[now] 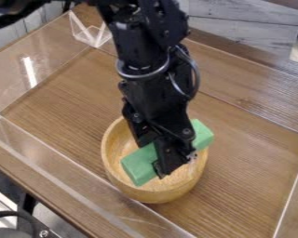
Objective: Put the green block in the brown bowl
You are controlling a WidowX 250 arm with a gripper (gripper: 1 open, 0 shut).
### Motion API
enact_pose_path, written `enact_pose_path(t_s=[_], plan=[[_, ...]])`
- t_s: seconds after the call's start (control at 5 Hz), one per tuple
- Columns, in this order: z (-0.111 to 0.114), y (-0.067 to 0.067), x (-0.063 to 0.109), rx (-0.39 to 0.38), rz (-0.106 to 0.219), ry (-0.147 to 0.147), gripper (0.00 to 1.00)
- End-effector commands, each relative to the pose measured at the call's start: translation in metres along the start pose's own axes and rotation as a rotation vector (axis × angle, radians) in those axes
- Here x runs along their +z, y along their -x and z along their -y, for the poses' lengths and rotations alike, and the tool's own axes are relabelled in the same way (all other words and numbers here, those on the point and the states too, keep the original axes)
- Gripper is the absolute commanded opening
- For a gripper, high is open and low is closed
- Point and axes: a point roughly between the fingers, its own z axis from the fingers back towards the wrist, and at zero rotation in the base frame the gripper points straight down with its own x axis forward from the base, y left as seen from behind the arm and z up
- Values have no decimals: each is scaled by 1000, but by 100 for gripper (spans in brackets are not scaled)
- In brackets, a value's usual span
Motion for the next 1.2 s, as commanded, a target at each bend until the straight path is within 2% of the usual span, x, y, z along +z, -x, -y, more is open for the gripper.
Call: enact_pose_path(t_s=[0.0,0.4,1.0], plan=[[-5,-6,6,12,41,-5,0],[-11,-8,3,43,53,3,0],[-10,-11,18,78,72,21,0]])
